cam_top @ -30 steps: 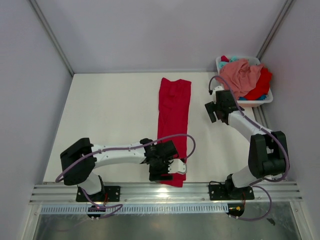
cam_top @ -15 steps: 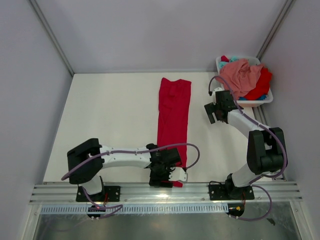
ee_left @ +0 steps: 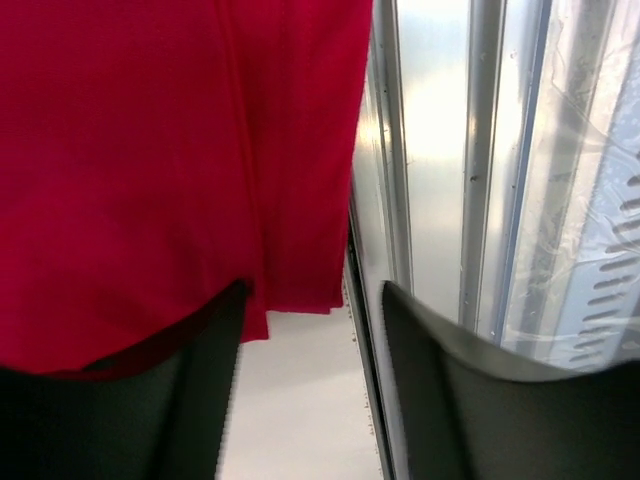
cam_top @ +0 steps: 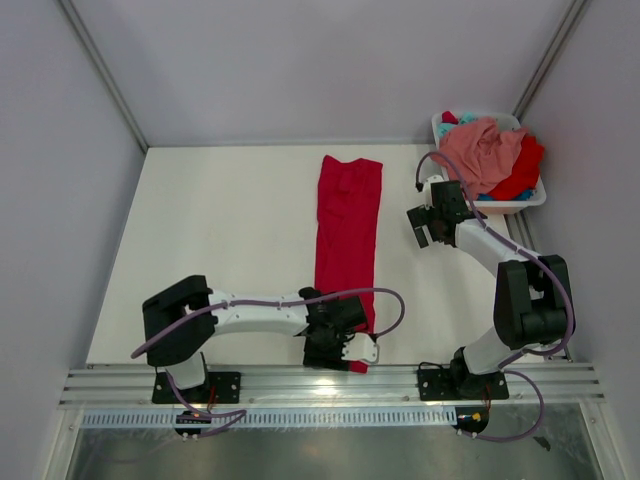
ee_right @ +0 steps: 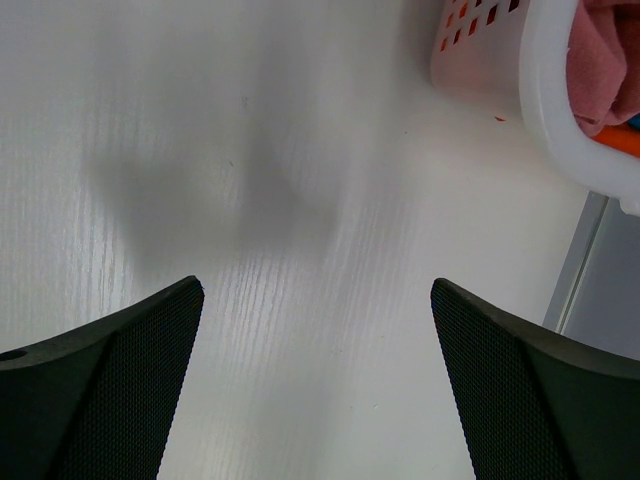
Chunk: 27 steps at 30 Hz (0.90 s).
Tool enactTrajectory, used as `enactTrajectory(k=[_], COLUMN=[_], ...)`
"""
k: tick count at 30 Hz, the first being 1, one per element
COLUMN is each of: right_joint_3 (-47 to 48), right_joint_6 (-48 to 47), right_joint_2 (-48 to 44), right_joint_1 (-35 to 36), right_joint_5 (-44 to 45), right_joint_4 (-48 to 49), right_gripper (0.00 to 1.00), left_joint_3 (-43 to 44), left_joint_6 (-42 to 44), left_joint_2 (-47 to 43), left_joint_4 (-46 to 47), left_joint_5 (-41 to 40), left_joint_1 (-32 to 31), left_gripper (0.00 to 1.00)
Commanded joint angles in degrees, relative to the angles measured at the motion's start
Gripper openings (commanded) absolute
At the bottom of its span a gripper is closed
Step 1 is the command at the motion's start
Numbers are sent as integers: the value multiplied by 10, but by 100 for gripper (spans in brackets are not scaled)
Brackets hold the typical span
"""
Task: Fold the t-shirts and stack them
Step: Fold the tshirt
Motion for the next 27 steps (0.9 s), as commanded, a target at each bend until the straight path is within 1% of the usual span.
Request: enactTrajectory(k=[1,3,4,5,7,12,14,15,19,25,27], right_joint_3=[5,5,6,5,3,2,0,0,0,-9,-9], right_joint_6=[3,1,1,0,-2,-3,-3,-3,-3,-16,-17], right_joint_2=[-25,-27,-28,-32,-35,-45,-46,-48,-52,-60,-60], right_joint_1=[1,1,0,0,1,1,1,1,1,0,1], right_joint_5=[-17,-20,-21,-22,-26,-28,-29,-30,-32,-83,-85], right_joint_4=[4,3,3,3,4,5,5,4,5,-4,-6], right_gripper=[99,99,100,99,99,99,99,99,99,99,99], left_joint_3=[17,16,19,20,26,34,38,43,59,124,134], left_joint_6=[-1,-11,-13,-14,-19,-18,-14,-14,-6,-2,2], left_joint_2=[9,21,26,36,46,51,48,47,33,8,-4], left_joint_4=[28,34,36,35,32,22,17,15,17,7,12], left_joint_5=[-14,-19,-18,-19,-19,-12,-16,-28,-68,-96,-131], left_joint_1=[-2,-2,-2,-2,-2,-2,-2,-2,4,45,54], left_gripper=[51,38,23,18,17,17,4,0,0,0,0])
